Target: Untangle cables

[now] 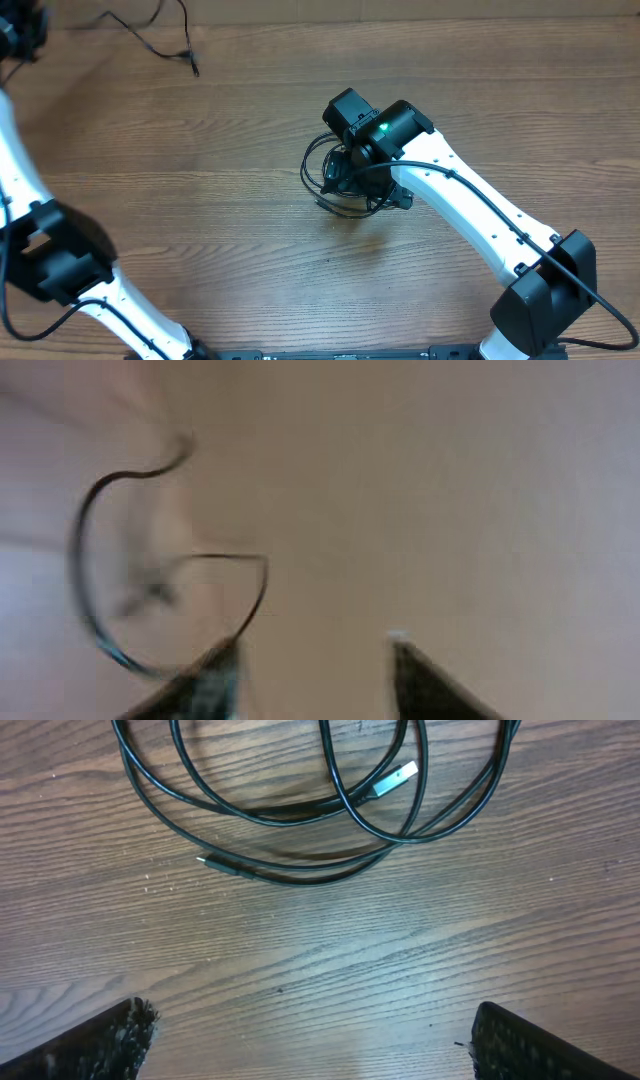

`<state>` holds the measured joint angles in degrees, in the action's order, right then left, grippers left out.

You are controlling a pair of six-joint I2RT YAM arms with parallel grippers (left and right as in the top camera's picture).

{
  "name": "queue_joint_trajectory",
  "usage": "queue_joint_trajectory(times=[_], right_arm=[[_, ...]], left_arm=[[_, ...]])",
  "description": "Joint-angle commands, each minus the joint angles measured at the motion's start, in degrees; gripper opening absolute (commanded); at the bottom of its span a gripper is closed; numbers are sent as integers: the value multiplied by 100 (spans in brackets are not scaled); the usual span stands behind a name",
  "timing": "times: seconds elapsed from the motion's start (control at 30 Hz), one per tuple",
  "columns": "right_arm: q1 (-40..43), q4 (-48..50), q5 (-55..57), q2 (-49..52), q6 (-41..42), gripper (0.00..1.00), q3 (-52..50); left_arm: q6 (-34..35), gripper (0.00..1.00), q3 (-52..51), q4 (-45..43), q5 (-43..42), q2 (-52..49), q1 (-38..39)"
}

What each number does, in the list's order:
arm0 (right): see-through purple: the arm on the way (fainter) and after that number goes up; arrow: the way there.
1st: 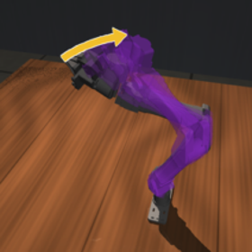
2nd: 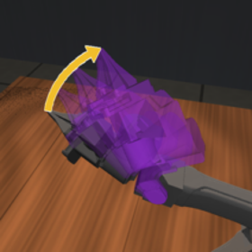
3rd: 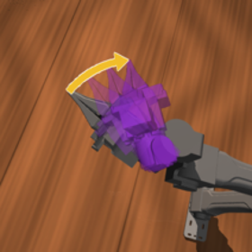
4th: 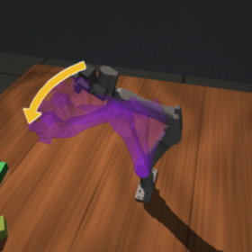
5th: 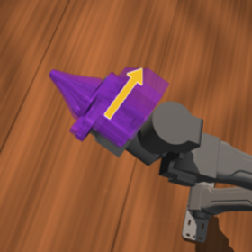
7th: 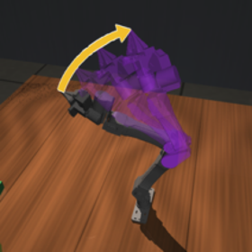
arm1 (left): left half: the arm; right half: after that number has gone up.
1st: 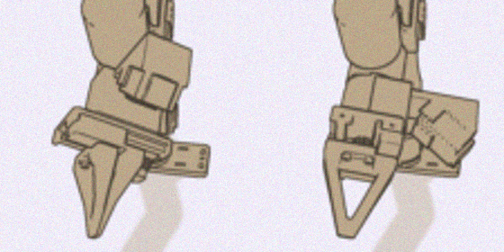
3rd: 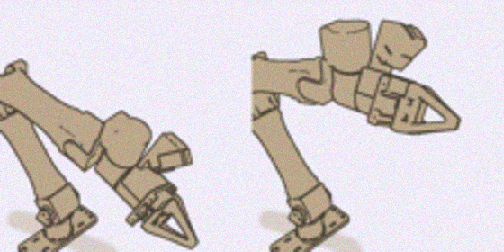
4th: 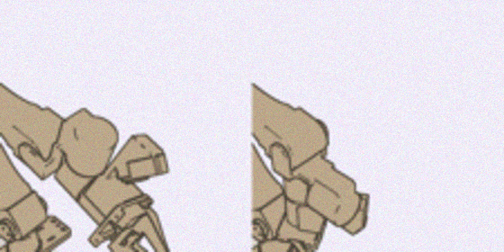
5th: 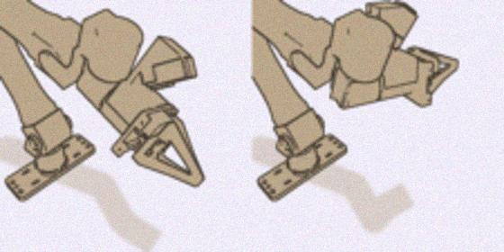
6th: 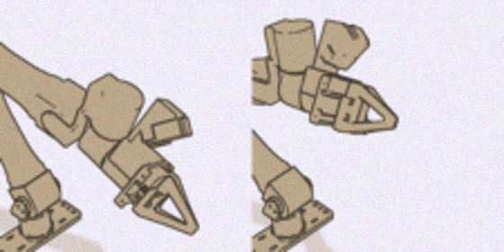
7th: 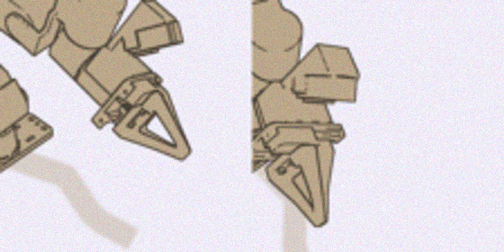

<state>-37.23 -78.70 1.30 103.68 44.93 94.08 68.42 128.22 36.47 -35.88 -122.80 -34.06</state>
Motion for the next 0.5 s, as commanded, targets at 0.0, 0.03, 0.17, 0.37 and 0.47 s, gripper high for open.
queue_joint_trajectory(times=[0.0, 0.03, 0.17, 0.37, 0.47], right_arm=[[-33, 50, 9, -4, -42, 100, -13], [-33, 57, 7, -4, -42, 100, -13], [-33, 68, 9, -4, -42, 100, -13], [-33, 129, 9, -4, -42, 100, -13], [-33, 127, 9, -4, -42, 100, -13]], left_arm=[[-1451, 81, 79, 649, 492, -48, -474], [-1652, 92, 79, 852, 608, -48, -570], [-2236, 100, 79, 1572, 789, -48, -846], [-2927, 100, 63, 2232, 815, -68, -756], [-3543, 100, -22, 2376, 1016, -68, -503]])
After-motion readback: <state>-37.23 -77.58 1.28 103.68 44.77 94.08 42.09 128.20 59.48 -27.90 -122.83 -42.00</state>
